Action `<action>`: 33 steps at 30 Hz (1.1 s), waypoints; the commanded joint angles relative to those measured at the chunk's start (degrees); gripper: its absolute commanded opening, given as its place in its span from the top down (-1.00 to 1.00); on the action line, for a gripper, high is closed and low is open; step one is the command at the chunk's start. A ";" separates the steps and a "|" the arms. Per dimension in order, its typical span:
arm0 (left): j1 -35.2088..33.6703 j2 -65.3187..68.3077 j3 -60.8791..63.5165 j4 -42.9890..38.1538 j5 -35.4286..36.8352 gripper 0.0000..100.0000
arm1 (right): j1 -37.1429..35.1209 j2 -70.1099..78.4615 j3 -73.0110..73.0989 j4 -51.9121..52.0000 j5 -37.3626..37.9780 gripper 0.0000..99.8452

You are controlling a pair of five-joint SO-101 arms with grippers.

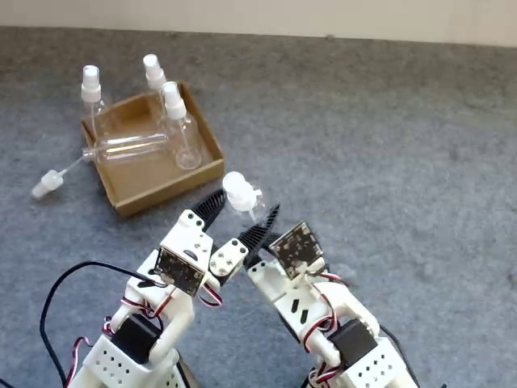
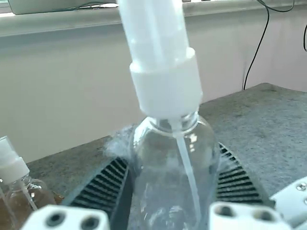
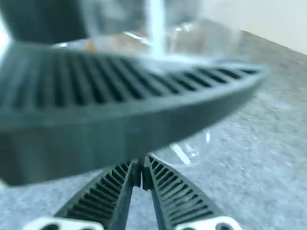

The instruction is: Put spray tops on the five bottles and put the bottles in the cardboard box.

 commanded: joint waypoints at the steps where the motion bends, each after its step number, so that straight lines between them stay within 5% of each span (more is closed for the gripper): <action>1: 0.84 -0.75 1.01 0.00 -0.53 0.82 | 2.59 -0.57 -0.40 -1.45 0.35 0.97; 8: -0.48 -0.75 0.48 0.00 -0.62 0.82 | 2.42 -0.57 3.65 -1.54 0.35 0.97; 21: -24.40 -0.22 -7.96 -1.14 -0.53 0.82 | 2.42 -0.57 5.58 -1.63 0.35 0.97; 27: -35.82 0.13 -17.98 4.75 -0.53 0.82 | 2.42 -0.57 7.34 -1.63 0.35 0.97; 33: -40.04 14.20 -29.58 5.54 -0.53 0.82 | 2.59 -0.48 10.33 -3.82 0.18 0.97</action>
